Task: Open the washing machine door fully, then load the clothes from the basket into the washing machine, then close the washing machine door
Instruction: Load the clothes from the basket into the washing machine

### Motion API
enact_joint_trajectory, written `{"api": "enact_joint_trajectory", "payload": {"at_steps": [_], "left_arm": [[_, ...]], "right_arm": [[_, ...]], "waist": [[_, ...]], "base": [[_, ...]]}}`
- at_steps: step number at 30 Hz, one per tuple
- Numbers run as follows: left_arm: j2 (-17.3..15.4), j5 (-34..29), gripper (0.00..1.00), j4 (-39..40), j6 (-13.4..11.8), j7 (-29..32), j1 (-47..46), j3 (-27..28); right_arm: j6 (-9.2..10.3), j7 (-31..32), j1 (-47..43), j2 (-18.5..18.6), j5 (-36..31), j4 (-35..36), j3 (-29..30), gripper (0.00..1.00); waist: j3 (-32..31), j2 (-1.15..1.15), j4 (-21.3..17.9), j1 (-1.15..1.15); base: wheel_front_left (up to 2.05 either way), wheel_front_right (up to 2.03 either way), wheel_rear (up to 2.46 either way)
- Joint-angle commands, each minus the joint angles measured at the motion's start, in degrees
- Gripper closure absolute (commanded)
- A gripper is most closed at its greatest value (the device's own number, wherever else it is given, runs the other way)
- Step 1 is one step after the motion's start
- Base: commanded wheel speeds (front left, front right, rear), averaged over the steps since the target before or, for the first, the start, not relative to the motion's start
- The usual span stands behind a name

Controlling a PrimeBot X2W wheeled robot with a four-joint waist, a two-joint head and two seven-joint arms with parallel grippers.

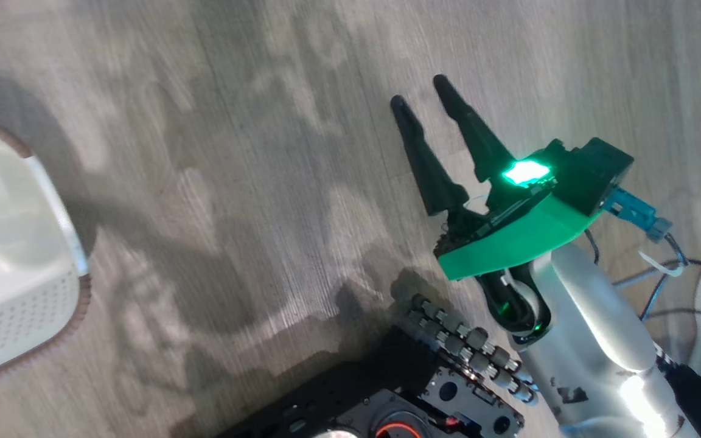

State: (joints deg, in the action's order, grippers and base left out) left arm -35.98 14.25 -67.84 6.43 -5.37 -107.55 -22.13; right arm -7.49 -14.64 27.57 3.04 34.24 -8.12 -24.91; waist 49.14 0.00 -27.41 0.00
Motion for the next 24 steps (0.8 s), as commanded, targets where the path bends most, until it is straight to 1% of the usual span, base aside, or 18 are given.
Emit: {"api": "enact_joint_trajectory", "payload": {"at_steps": [1, 4, 8, 12, 15, 17, 24], "left_arm": [[-1.32, 0.51, 0.0, 1.17, 0.11, -0.58, 0.16, 0.31], [-0.46, 1.82, 0.0, 0.05, 0.41, -1.96, 2.72, 0.47], [2.37, 4.88, 0.0, -1.1, 0.87, -4.5, 8.19, 0.81], [4.89, 7.97, 0.0, -1.46, 1.0, -5.62, 13.1, 1.26], [6.61, 10.22, 0.0, -0.49, 1.03, -5.99, 17.27, 0.57], [7.03, 11.76, 0.0, 0.54, 1.03, -5.72, 19.46, -0.09], [6.8, 16.32, 0.0, 4.39, 1.04, -5.63, 24.45, -1.45]], "right_arm": [[0.0, -0.36, -1.09, -0.16, -0.45, 1.11, -0.23, 0.0], [0.0, -0.36, -0.92, -0.16, -1.41, 0.72, 0.58, 0.0], [0.0, -0.36, -0.94, -0.16, -3.57, -0.27, 2.64, 0.0], [0.0, -0.36, -1.22, -0.16, -5.27, -1.03, 4.45, 0.0], [0.0, -0.36, -1.69, -0.16, -6.72, -1.67, 5.71, 0.0], [0.0, -0.36, -1.86, -0.16, -7.45, -1.96, 5.97, 0.0], [0.0, -0.36, -2.35, -0.16, -8.51, -2.7, 6.77, 0.0]], "waist": [[-1.0, 0.0, 0.96, 0.0], [-2.87, 0.0, 2.39, 0.0], [-6.51, 0.0, 5.36, 0.0], [-9.95, 0.0, 7.67, 0.0], [-12.55, 0.0, 9.5, 0.0], [-13.82, 0.0, 10.34, 0.0], [-16.71, 0.0, 11.96, 0.0]], "base": [[0.0, 0.0, 0.0], [0.0, 0.0, 0.0], [0.0, 0.0, 0.0], [0.0, 0.0, 0.0], [0.0, 0.0, 0.0], [0.0, 0.0, 0.0], [0.0, 0.0, 0.0]]}}
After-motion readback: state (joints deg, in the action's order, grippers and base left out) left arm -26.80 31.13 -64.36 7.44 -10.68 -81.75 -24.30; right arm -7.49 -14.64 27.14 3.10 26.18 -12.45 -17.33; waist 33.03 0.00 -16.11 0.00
